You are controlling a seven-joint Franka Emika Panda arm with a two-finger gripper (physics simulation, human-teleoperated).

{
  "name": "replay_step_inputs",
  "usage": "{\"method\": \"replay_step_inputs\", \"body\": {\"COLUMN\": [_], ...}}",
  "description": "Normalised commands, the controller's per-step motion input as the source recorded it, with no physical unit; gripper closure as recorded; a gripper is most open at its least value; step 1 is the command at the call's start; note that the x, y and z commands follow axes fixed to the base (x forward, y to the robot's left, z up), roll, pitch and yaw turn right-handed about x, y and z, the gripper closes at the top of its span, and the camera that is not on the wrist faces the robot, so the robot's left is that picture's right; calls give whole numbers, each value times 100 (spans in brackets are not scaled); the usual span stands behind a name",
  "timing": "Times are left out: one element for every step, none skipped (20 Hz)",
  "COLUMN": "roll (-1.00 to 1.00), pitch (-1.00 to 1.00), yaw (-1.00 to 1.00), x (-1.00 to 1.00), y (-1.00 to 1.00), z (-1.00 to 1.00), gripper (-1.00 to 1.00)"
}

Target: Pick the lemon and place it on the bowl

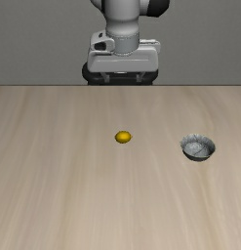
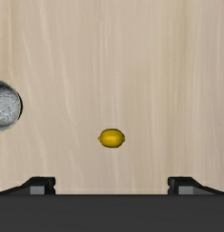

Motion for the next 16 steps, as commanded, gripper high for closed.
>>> {"method": "replay_step_inputs", "body": {"roll": [0,0,0,0,0,0,0,0,0,0,0,0,0,0,0,0], "pitch": [0,0,0,0,0,0,0,0,0,0,0,0,0,0,0,0], "yaw": [0,0,0,0,0,0,0,0,0,0,0,0,0,0,0,0], "x": [0,0,0,0,0,0,0,0,0,0,0,0,0,0,0,0], "y": [0,0,0,0,0,0,0,0,0,0,0,0,0,0,0,0], "z": [-100,-100,-100,-100,-100,-100,-100,-100,-100,-100,-100,-100,-100,-100,-100,-100], "gripper": [-100,-100,-100,-100,-100,-100,-100,-100,-100,-100,-100,-100,-100,-100,-100,-100]}}
